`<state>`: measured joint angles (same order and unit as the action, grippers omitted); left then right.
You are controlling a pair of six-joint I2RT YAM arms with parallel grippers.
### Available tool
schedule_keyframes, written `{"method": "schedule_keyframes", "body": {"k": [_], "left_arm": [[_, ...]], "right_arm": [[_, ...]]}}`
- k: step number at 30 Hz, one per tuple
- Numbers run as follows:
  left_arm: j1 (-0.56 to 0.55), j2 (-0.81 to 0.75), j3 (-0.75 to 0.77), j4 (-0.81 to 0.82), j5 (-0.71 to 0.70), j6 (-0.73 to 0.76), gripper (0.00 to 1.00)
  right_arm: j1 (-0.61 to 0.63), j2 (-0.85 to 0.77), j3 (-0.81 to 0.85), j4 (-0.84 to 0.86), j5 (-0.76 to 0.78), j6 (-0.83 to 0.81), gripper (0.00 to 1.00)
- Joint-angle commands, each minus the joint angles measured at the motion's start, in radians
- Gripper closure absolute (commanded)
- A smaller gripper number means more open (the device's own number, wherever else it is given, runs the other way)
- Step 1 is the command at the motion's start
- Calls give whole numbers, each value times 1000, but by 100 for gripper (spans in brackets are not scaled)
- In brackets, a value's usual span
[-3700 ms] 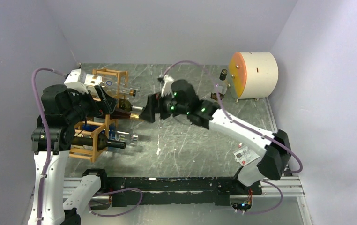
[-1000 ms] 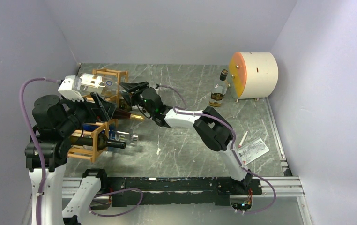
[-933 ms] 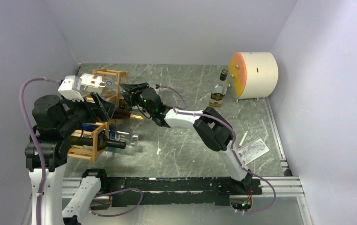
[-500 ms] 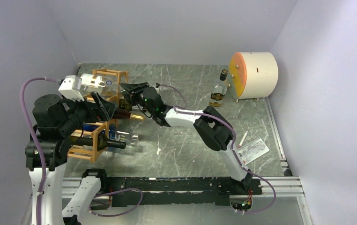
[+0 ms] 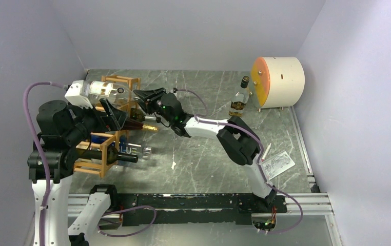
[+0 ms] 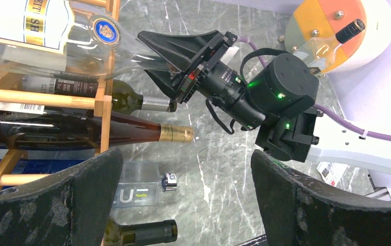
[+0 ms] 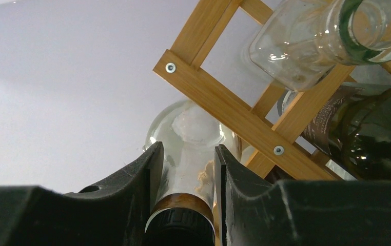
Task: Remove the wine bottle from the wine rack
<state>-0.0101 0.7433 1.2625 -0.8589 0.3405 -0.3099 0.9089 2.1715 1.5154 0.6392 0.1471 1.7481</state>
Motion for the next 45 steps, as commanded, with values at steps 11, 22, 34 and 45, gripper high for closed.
{"method": "schedule_keyframes", "body": {"k": [11, 22, 34, 45], "left_arm": [[10, 15, 60, 23, -55, -2, 2], [10, 42, 107, 22, -116, 12, 2], [10, 20, 60, 36, -100, -11, 2], [10, 30, 62, 19, -95, -8, 2]], "right_arm": [[-55, -197, -84, 286, 5, 85, 100], [-81, -323, -185, 312, 2, 90, 100], [-167, -594, -338, 161, -39, 36, 100], [-368, -1006, -505, -341, -127, -290, 100]]}}
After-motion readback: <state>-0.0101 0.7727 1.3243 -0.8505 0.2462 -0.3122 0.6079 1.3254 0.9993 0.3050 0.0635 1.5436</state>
